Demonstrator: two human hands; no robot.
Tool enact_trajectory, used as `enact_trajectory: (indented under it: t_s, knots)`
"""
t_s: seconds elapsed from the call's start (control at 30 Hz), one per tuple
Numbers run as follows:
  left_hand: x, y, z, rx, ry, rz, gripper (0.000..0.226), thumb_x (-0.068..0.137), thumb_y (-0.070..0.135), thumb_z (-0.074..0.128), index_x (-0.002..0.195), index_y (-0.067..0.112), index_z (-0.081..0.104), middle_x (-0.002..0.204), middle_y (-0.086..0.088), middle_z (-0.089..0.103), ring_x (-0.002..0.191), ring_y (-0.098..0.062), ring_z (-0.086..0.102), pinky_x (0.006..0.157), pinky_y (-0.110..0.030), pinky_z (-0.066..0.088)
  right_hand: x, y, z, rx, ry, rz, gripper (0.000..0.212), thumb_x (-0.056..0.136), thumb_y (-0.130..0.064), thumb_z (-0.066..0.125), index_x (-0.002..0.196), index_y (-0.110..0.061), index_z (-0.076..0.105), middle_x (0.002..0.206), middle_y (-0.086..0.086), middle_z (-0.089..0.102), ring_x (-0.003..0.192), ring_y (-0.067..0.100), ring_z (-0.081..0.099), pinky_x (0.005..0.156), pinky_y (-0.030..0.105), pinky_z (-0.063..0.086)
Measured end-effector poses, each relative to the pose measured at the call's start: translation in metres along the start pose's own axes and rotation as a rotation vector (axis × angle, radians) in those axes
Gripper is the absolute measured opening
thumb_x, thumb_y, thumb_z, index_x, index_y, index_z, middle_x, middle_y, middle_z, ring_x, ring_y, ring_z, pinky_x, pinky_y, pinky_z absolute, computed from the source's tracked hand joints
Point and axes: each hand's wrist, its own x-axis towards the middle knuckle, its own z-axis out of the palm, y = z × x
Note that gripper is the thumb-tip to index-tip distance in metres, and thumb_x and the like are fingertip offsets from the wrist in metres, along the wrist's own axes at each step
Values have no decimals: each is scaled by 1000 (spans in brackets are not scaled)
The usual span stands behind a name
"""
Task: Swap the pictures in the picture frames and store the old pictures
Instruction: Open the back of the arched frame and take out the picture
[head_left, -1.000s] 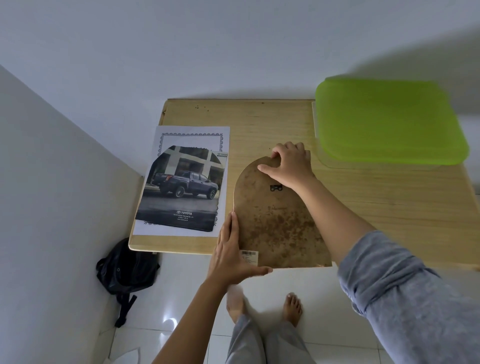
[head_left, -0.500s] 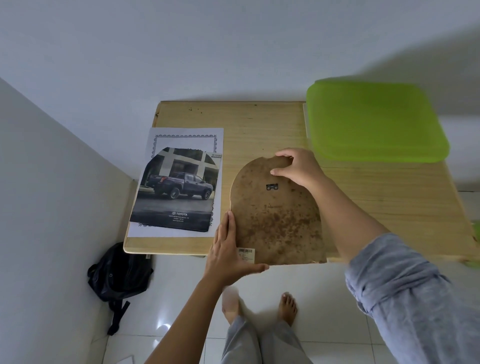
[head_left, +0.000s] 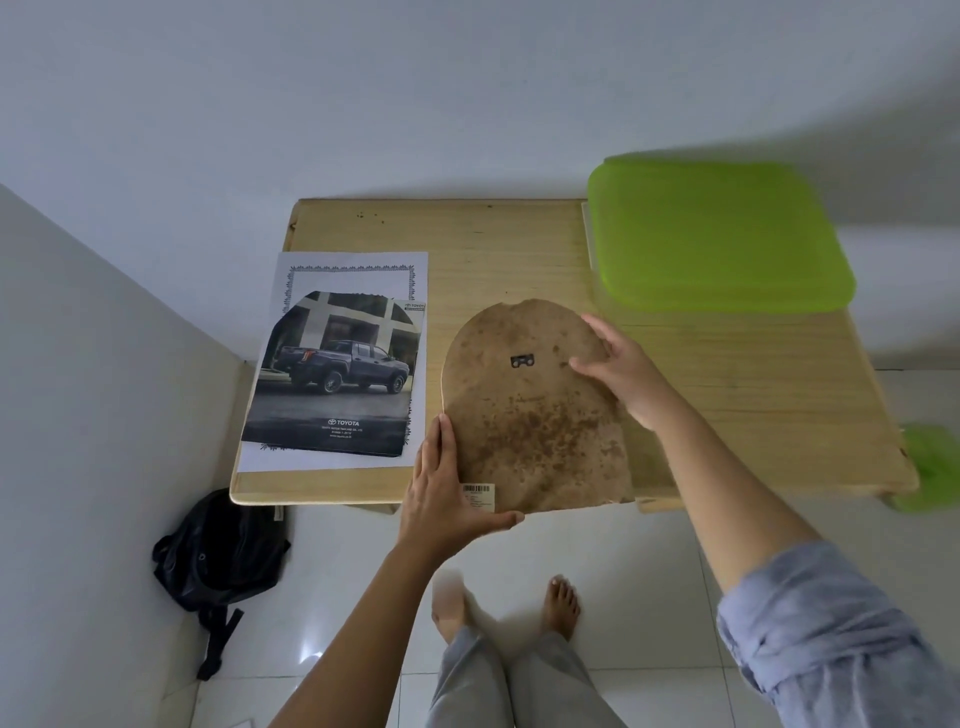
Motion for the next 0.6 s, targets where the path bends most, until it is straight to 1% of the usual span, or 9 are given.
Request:
enact_trajectory:
  t_s: [0.07,0.2,0.27,0.33,0.37,0.43,0.47,0.53,0.6]
  knots:
    - [0,1,0,2,4,4,141,50,73,71,141,29,-28,153,15,-19,143,-12,-4,115,-42,18,-15,15,9,63,90,19,69,85,-7,62,142,-29,29,138,6,45,119,22,51,96,48,47]
    - [0,-1,1,8,3,18,139,51,76,69,142,29,-25,153,15,-20,143,-13,-4,114,-41,19,-37,38,25,31,295,-22,63,89,-6,57,142,-25,29,141,0,42,126,16,43,103,37,41]
    - [0,-2,1,15,-5,26,139,50,78,67,143,29,-23,153,15,-20,143,-14,-5,114,-43,18,-39,41,27,69,361,-16,62,89,-4,55,142,-25,30,140,2,44,124,17,47,101,38,44]
    - [0,-2,2,19,-17,22,140,48,81,64,143,29,-23,153,14,-20,144,-15,-7,115,-44,15,-40,41,24,67,426,4,61,89,-4,53,141,-27,31,138,2,46,112,16,53,93,35,49]
    - [0,-3,3,14,-20,16,142,46,84,63,143,29,-24,154,13,-21,144,-15,-8,115,-44,13,-41,43,20,39,460,14,61,89,-4,51,141,-28,31,136,1,47,102,13,56,86,32,50]
    - [0,-2,5,13,-25,17,142,44,85,61,142,30,-25,154,13,-20,144,-15,-9,115,-44,13,-46,46,8,-31,523,46,61,87,-7,50,141,-30,31,132,-1,50,84,9,56,79,35,52]
    - [0,-1,6,20,-25,20,141,45,84,62,142,31,-26,154,12,-19,144,-15,-7,115,-45,15,-49,49,1,-54,548,65,61,87,-8,50,141,-30,32,131,0,51,80,9,55,78,36,52]
    - [0,-1,5,20,-10,9,140,47,81,65,142,32,-25,155,12,-16,144,-17,-3,114,-46,18,-53,56,-13,-64,573,90,60,87,-9,52,141,-27,32,132,2,50,87,12,57,78,35,51]
    - [0,0,3,16,8,-7,140,46,81,64,144,30,-22,155,11,-13,144,-19,0,113,-46,19,-58,65,-27,-67,611,98,59,86,-10,55,141,-23,35,136,5,47,111,21,53,92,39,48]
